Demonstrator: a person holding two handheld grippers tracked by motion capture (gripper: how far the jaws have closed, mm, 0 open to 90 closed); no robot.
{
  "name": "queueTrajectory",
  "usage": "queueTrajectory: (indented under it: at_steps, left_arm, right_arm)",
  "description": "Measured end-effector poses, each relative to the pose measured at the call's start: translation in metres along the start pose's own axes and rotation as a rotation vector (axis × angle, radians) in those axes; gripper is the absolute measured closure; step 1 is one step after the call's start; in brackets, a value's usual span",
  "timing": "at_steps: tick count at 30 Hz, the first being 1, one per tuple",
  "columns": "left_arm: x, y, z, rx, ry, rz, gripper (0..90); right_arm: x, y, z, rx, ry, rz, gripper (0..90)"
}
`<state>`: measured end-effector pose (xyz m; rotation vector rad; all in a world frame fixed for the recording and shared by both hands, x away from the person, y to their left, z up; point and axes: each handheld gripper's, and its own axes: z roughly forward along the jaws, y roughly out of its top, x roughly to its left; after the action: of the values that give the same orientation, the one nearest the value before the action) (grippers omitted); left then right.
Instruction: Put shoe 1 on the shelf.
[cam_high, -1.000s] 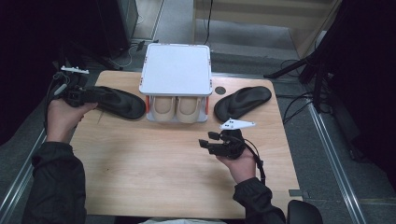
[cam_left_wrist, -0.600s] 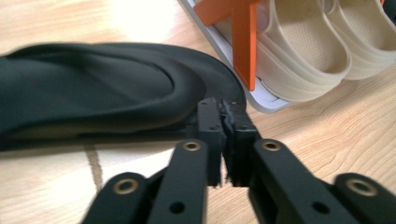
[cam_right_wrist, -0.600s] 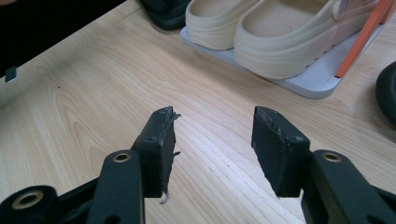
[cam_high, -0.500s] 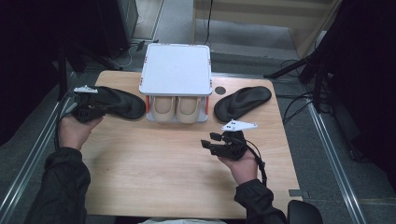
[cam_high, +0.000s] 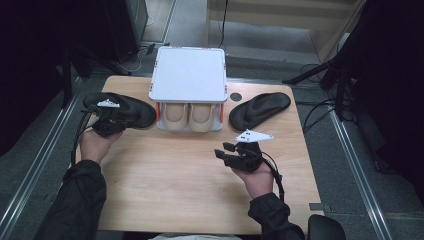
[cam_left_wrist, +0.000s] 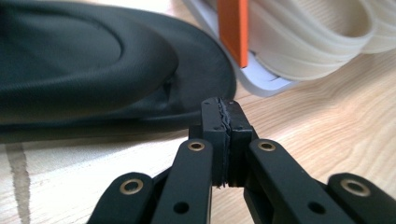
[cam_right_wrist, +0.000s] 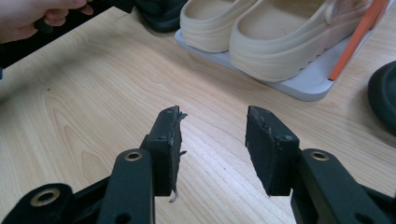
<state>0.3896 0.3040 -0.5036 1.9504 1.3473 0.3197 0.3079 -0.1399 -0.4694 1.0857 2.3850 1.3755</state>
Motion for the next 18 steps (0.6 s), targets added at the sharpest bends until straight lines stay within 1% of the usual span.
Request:
queueTrajectory:
  at_steps: [3,6,8,12,13,18]
  left_arm:
    - [0.003,-0.003,0.005,0.004,0.004,0.005,90.0]
    - [0.006,-0.006,0.011,0.015,-0.009,-0.011,90.0]
    - [0.006,-0.007,0.015,0.022,-0.002,-0.007,90.0]
    - [0.007,-0.004,0.021,0.034,-0.008,-0.018,90.0]
    - [0.007,-0.003,0.022,0.037,-0.002,-0.012,90.0]
    - [0.008,0.001,0.027,0.032,0.000,-0.016,90.0]
  right_arm:
    - [0.002,-0.002,0.001,0.005,0.003,-0.006,56.7]
    - [0.004,-0.003,-0.001,0.003,-0.002,-0.008,56.7]
    - [0.003,-0.004,-0.002,0.003,-0.008,-0.006,56.7]
    - [0.001,-0.005,-0.005,-0.009,-0.016,0.001,56.7]
    - [0.000,-0.005,-0.006,-0.009,-0.019,0.005,56.6]
    - [-0.001,-0.007,-0.007,-0.007,-0.023,0.010,56.6]
